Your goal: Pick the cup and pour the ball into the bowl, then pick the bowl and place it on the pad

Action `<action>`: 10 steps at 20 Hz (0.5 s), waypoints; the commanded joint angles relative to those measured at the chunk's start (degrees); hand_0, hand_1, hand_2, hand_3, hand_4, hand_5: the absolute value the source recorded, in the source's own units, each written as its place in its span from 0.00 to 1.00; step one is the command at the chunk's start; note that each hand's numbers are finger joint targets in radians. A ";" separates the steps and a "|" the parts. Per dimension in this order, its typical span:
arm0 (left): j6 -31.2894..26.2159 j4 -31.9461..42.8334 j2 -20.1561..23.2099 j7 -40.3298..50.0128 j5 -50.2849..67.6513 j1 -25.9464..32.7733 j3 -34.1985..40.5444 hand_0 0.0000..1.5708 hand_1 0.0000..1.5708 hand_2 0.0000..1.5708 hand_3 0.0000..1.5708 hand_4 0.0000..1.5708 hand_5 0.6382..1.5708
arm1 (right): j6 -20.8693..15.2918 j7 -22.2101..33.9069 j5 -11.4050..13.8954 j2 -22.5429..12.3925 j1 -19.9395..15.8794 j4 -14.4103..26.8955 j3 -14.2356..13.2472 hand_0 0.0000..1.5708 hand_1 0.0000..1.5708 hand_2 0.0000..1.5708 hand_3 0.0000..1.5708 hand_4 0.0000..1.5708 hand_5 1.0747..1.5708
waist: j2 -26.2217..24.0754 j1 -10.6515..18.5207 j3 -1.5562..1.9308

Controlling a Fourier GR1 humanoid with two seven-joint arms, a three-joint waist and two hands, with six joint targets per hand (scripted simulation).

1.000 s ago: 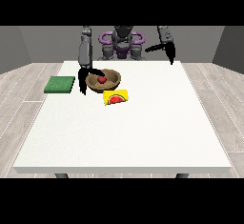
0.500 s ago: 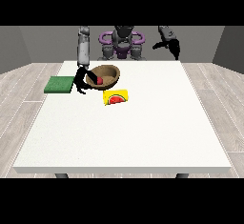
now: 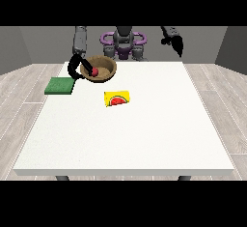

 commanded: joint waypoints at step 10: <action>-1.00 1.74 2.13 -6.31 0.81 5.80 3.46 0.00 0.00 0.00 0.00 0.65 0.85 | 13.35 7.52 -3.82 -10.79 0.55 -6.88 -3.38 1.00 1.00 1.00 0.30 0.53 1.00 | 0.58 -5.27 0.45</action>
